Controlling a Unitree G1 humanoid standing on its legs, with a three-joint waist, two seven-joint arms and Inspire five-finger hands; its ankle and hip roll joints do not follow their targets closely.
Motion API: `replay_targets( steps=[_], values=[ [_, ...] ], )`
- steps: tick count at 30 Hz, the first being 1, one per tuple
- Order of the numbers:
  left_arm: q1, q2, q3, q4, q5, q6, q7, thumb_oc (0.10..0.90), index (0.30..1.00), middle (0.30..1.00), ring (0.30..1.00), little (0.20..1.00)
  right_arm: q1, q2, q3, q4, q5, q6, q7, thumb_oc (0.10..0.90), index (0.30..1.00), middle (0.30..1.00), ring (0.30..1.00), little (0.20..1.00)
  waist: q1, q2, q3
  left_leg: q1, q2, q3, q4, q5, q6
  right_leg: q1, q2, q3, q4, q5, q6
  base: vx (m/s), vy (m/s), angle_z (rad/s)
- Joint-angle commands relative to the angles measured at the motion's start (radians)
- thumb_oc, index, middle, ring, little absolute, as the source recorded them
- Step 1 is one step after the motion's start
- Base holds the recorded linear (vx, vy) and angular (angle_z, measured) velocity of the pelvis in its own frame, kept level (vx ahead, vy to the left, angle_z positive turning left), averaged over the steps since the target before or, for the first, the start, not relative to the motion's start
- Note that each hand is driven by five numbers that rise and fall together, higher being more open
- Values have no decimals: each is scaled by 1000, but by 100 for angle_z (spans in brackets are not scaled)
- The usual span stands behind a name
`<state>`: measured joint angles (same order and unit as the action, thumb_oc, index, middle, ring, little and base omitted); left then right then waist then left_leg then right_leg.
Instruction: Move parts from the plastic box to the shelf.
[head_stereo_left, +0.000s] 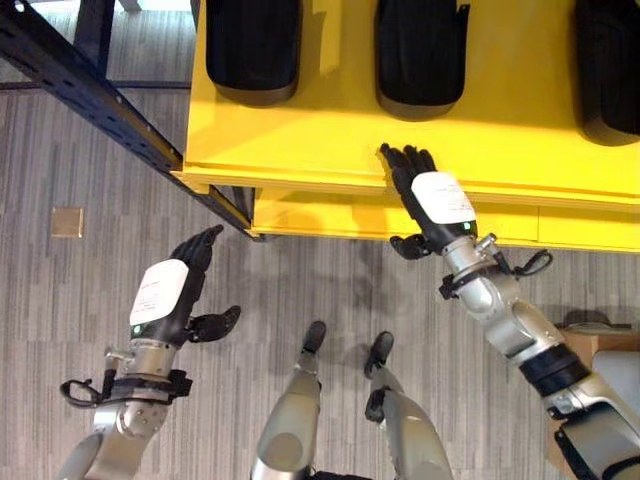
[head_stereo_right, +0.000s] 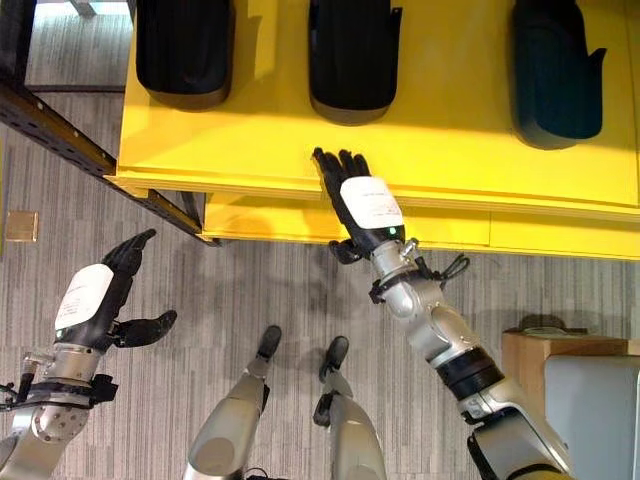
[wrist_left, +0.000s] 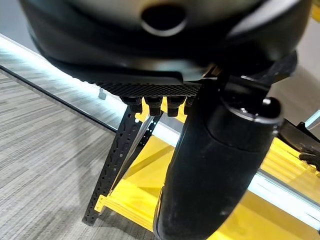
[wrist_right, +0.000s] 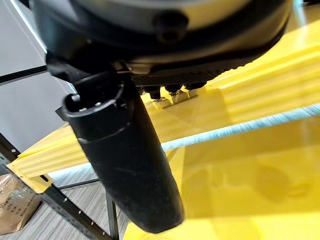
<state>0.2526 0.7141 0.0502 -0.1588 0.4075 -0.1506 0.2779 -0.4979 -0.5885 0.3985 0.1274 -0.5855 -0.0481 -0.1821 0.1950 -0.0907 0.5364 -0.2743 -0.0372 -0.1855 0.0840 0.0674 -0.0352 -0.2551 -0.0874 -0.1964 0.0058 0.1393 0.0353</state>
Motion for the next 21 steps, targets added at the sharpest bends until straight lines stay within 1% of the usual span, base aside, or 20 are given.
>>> replay_targets(
  steps=[1, 5, 6, 7, 8, 9, 12, 13, 15, 16, 17, 18, 19, 20, 21],
  values=[
    [75, -3, 119, -130, 1, -35, 49, 900, 1000, 1000, 1000, 1000, 22, -45, -12, -76, 51, -40, -4, 900, 1000, 1000, 1000, 1000, -47, -29, -85, -13, -59, 53, 26, -78, 85, -2, -37, 53, 73, -93, 44, 0, -17, -8],
    [88, 1, 110, -139, -2, -40, 35, 900, 1000, 1000, 1000, 1000, 80, -73, -59, -124, 73, -54, -6, 900, 1000, 1000, 1000, 1000, -59, -25, -106, 6, -58, 53, 20, -80, 83, 16, -32, 53, 70, -96, 43, 6, -11, -6],
    [93, 6, 103, -136, -4, -44, 27, 900, 1000, 1000, 1000, 1000, 105, -85, -84, -140, 92, -67, -13, 900, 1000, 1000, 1000, 1000, -73, -23, -123, 21, -57, 55, 17, -81, 82, 28, -28, 55, 70, -99, 43, 0, 0, 0],
    [95, 9, 98, -137, -5, -44, 23, 900, 1000, 1000, 1000, 1000, 120, -94, -101, -156, 102, -72, -15, 900, 1000, 1000, 1000, 1000, -77, -21, -131, 32, -55, 55, 12, -82, 82, 37, -27, 55, 68, -100, 43, 56, -19, -3],
    [98, 13, 81, -131, -6, -46, 11, 900, 1000, 1000, 1000, 1000, 161, -109, -145, -197, 131, -84, -16, 900, 1000, 1000, 1000, 1000, -92, -18, -154, 59, -53, 57, -2, -81, 80, 60, -23, 53, 60, -103, 44, 40, -19, -6],
    [98, 13, 79, -131, -6, -46, 11, 900, 1000, 1000, 1000, 1000, 165, -109, -148, -200, 131, -83, -14, 900, 1000, 1000, 1000, 1000, -91, -18, -153, 61, -53, 57, -3, -81, 80, 62, -23, 53, 58, -103, 44, 56, -13, -5],
    [105, -13, 60, -129, -60, -57, -14, 900, 1000, 1000, 1000, 1000, 247, -112, -216, -260, 202, -111, -3, 900, 1000, 1000, 1000, 1000, -118, -11, -191, 103, -48, 56, -26, -80, 80, 96, -16, 53, 43, -107, 45, 52, -14, -3],
    [107, -35, 42, -115, -120, -68, -31, 900, 1000, 1000, 1000, 1000, 288, -102, -246, -284, 257, -127, -1, 900, 1000, 1000, 1000, 1000, -128, -8, -207, 118, -46, 60, -35, -78, 79, 111, -13, 50, 36, -109, 45, 78, 0, -5],
    [114, -52, 20, -110, -204, -88, -56, 900, 1000, 1000, 1000, 1000, 353, -92, -280, -322, 314, -149, 22, 900, 1000, 1000, 1000, 1000, -142, -1, -235, 145, -43, 60, -51, -77, 79, 134, -8, 49, 24, -112, 45, 57, -18, -5],
    [113, -51, 19, -110, -204, -89, -56, 900, 1000, 1000, 1000, 1000, 356, -92, -282, -324, 315, -148, 23, 900, 1000, 1000, 1000, 1000, -141, 0, -235, 146, -43, 59, -52, -77, 78, 136, -8, 49, 23, -112, 45, 62, -44, -6],
    [115, -78, -13, -75, -325, -108, -85, 900, 1000, 1000, 1000, 1000, 431, -69, -319, -356, 401, -172, 46, 900, 1000, 1000, 1000, 1000, -155, 7, -267, 172, -39, 62, -66, -77, 77, 158, -3, 48, 14, -118, 45, 69, -31, -12],
    [121, -90, -24, -76, -382, -112, -106, 900, 1000, 1000, 1000, 1000, 471, -59, -338, -367, 439, -183, 62, 900, 1000, 1000, 1000, 1000, -159, 11, -286, 184, -39, 63, -76, -74, 77, 169, 0, 47, 6, -118, 45, 75, -61, -15],
    [125, -120, -40, -71, -484, -124, -136, 900, 1000, 1000, 1000, 1000, 499, -41, -346, -375, 475, -193, 73, 900, 1000, 1000, 1000, 1000, -165, 13, -303, 193, -38, 62, -80, -72, 76, 177, 3, 48, 2, -119, 45, 37, -59, -18],
    [128, -139, -47, -78, -554, -130, -152, 900, 1000, 1000, 1000, 1000, 532, -33, -358, -383, 518, -199, 89, 900, 1000, 1000, 1000, 1000, -169, 17, -320, 202, -35, 62, -87, -69, 75, 188, 6, 48, -5, -121, 45, 26, -77, -16],
    [142, -157, -68, -75, -623, -123, -189, 900, 1000, 1000, 1000, 1000, 576, -13, -368, -379, 599, -205, 121, 900, 1000, 1000, 1000, 1000, -178, 22, -348, 217, -29, 65, -101, -66, 73, 203, 11, 46, -17, -124, 44, 24, -47, -10]
  ],
)
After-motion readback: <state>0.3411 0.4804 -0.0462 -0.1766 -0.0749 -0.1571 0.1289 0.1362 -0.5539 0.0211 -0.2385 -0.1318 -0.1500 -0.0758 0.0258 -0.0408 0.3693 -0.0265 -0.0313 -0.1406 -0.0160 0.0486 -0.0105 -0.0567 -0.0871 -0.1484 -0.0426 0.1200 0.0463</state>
